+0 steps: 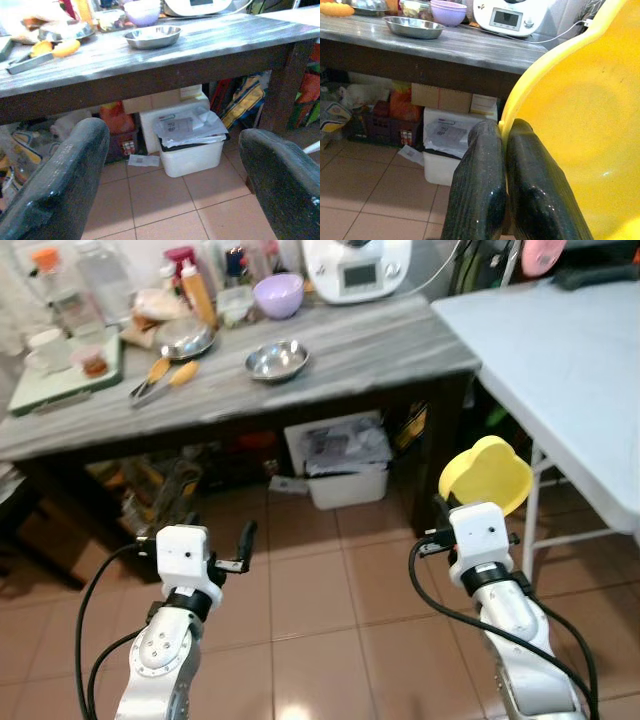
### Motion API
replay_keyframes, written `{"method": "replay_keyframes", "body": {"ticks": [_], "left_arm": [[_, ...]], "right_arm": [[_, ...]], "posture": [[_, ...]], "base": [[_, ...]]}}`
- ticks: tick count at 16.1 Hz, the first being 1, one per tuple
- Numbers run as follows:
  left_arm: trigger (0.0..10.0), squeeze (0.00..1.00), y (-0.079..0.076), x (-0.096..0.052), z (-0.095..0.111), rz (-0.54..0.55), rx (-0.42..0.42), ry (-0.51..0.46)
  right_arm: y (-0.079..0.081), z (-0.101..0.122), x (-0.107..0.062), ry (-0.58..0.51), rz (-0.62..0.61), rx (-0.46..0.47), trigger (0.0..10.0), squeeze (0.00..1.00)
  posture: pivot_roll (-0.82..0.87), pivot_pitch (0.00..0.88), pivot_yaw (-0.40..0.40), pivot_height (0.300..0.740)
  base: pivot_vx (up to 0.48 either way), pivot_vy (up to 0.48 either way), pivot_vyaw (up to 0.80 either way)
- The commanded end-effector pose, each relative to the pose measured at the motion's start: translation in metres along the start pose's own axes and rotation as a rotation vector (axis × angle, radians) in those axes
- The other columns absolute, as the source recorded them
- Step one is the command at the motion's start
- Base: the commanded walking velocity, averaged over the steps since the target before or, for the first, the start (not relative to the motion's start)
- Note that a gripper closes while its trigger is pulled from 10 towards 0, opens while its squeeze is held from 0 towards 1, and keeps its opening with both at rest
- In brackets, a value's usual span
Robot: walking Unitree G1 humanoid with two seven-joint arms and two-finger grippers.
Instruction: Setting the table
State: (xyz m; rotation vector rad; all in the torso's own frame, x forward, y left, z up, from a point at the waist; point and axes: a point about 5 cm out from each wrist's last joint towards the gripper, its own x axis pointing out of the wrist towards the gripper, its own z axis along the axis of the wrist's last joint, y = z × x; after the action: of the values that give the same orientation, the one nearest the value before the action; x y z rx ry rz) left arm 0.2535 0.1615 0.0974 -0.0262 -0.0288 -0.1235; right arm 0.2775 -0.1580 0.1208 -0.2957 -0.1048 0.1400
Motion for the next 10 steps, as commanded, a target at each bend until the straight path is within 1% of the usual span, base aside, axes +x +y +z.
{"method": "replay_keyframes", "body": {"ticks": [1,5,8,9,10], "left_arm": [[10.0,0.0,0.0093,-0.0012,0.0012,0.023,0.017,0.004],[10.0,0.0,0.0081,-0.0005,0.0016,0.017,0.016,0.006],[10.0,0.0,0.0065,-0.0001,0.0011,0.009,0.014,0.01],[10.0,0.0,0.0064,0.0003,0.0011,0.008,0.014,0.01],[10.0,0.0,0.0062,0.0005,0.0014,0.007,0.014,0.01]], "right_arm": [[0.0095,0.0067,0.0029,-0.028,0.026,0.013,10.0,0.0],[0.0099,0.0083,0.0038,-0.036,0.032,0.004,10.0,0.0],[0.0111,0.0089,0.0041,-0.037,0.033,0.002,10.0,0.0],[0.0113,0.0088,0.0043,-0.036,0.034,0.002,10.0,0.0],[0.0111,0.009,0.0042,-0.037,0.033,0.002,10.0,0.0]], "posture": [[-0.11,0.11,0.126,0.74],[-0.11,0.113,0.13,0.74],[-0.11,0.115,0.131,0.74],[-0.11,0.115,0.131,0.74],[-0.11,0.116,0.132,0.74]], "base": [[0.42,0.0,0.0],[0.422,0.0,0.0],[0.423,0.0,0.72],[0.42,0.0,0.41],[0.424,0.0,0.0]]}}
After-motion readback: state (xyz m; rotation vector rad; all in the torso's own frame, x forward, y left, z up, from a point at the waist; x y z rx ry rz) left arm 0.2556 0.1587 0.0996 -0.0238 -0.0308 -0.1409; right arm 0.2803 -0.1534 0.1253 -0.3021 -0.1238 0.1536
